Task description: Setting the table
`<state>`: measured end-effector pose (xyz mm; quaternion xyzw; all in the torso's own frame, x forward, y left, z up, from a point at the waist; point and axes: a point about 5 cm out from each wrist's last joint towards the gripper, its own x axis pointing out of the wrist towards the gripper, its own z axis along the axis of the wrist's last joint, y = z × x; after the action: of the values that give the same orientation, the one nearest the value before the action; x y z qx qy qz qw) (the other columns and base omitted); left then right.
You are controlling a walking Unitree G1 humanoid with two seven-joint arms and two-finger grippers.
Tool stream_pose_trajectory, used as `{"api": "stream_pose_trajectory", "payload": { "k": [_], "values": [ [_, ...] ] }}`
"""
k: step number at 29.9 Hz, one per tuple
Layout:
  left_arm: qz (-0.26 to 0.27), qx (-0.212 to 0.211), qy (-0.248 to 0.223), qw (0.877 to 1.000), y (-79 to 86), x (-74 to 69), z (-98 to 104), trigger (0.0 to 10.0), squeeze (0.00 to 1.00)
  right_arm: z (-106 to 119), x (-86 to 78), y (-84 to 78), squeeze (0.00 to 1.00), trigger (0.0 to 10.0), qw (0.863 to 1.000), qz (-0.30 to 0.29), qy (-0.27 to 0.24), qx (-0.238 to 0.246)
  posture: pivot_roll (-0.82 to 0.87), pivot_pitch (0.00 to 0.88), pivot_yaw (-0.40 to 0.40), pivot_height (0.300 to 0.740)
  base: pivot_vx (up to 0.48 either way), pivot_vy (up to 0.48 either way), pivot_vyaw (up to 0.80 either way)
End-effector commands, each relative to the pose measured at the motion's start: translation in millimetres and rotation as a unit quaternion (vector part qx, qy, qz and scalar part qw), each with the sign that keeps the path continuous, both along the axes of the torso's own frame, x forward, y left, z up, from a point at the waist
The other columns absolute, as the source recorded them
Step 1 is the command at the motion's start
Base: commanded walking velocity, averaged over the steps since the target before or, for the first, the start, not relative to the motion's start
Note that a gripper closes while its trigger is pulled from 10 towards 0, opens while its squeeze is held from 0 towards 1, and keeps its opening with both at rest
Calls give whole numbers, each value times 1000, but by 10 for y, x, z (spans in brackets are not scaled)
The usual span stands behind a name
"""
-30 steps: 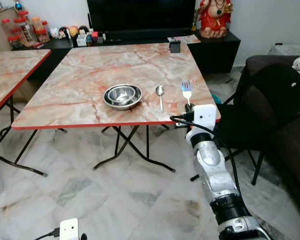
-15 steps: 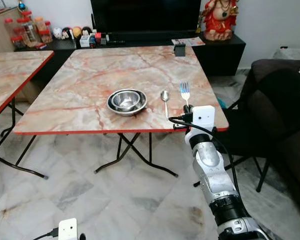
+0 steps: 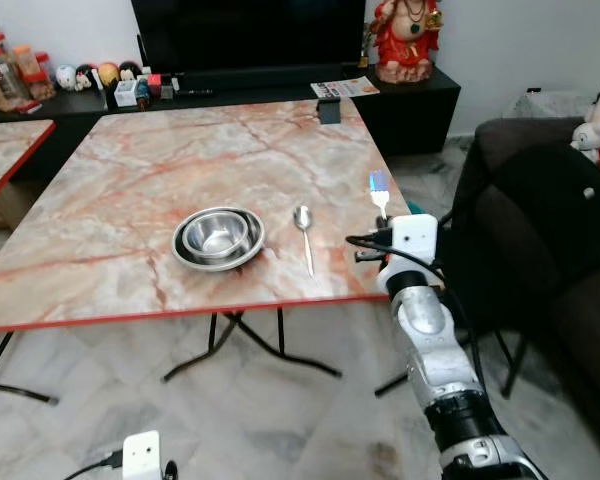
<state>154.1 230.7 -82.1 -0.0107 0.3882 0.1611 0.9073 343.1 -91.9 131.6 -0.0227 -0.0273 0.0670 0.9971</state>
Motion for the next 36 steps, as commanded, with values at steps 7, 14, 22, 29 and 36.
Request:
{"api": "stream_pose_trajectory", "payload": {
  "k": [7,14,22,29,36],
  "values": [
    [-3,-3,-6,1000,-47,38,7,10000,0,50,18,-73,0,10000,1000,-2,-12,-19,-28,0,33,732,379,0,0],
    [-3,-3,-6,1000,-40,35,8,10000,0,45,9,-57,0,10000,1000,-1,-11,-12,-25,2,35,732,375,0,0],
    [-4,-3,-6,1000,-33,30,8,10000,0,35,1,-60,0,10000,1000,-4,-10,-8,-24,4,40,732,345,0,0],
    [-4,-3,-7,1000,-21,24,9,10000,0,22,-12,-40,0,10000,1000,-3,-7,-5,-23,6,43,732,38,0,0],
    [-5,-3,-6,1000,-8,17,9,10000,0,0,-29,-22,0,10000,1000,-1,-5,-3,-22,10,46,732,0,0,0]
  ]
}}
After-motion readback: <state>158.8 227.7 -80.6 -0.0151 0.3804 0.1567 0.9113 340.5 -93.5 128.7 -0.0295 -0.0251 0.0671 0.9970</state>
